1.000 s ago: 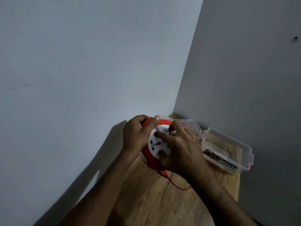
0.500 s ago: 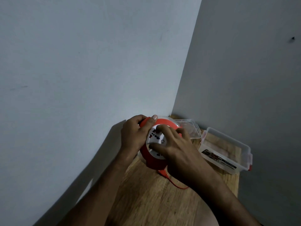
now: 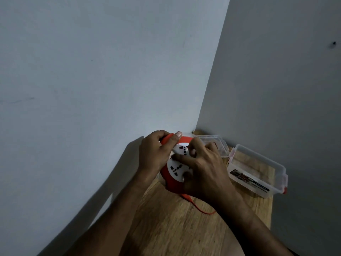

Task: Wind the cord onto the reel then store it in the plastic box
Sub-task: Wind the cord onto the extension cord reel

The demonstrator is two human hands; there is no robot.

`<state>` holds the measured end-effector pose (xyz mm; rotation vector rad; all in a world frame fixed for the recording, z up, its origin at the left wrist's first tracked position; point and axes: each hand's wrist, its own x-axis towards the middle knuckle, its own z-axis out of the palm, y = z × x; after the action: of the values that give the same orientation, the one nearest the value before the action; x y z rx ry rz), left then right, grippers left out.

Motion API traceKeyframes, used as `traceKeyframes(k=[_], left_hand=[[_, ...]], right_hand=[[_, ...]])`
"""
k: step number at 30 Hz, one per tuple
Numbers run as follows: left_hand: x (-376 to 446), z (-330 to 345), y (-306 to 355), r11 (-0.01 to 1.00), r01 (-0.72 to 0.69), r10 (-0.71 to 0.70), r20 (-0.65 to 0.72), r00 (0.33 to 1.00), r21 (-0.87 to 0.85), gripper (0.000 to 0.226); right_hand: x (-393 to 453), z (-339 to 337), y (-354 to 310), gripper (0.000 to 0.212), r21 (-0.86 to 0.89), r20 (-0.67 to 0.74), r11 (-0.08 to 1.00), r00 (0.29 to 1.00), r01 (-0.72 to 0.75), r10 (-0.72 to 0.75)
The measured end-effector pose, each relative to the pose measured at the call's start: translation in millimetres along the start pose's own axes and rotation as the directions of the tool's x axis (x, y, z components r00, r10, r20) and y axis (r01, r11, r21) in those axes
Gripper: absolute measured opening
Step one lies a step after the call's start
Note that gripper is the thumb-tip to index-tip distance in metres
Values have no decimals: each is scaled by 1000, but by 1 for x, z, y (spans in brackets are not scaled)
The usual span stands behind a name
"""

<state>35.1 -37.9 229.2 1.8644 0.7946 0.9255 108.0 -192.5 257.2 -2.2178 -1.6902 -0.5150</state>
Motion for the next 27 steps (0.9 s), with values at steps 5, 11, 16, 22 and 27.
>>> traceKeyframes(k=[5, 11, 16, 22, 27], left_hand=[[-2, 3, 1, 999, -31, 31, -23, 999, 35, 37], [-3, 5, -3, 999, 44, -44, -4, 999, 13, 41], [5, -3, 0, 999, 41, -41, 8, 999, -27, 39], [1, -2, 2, 999, 21, -19, 51, 998, -30, 39], [3, -1, 2, 1000, -3, 4, 52, 999, -14, 37]], right_hand=[[-4, 8, -13, 68, 60, 66, 949, 950, -310, 306], [-10, 2, -18, 64, -42, 32, 974, 974, -223, 224], [-14, -7, -4, 56, -64, 9, 997, 1000, 31, -30], [-6, -11, 7, 74, -80, 234, 959, 941, 271, -246], [-1, -3, 12, 54, -81, 192, 962, 951, 262, -242]])
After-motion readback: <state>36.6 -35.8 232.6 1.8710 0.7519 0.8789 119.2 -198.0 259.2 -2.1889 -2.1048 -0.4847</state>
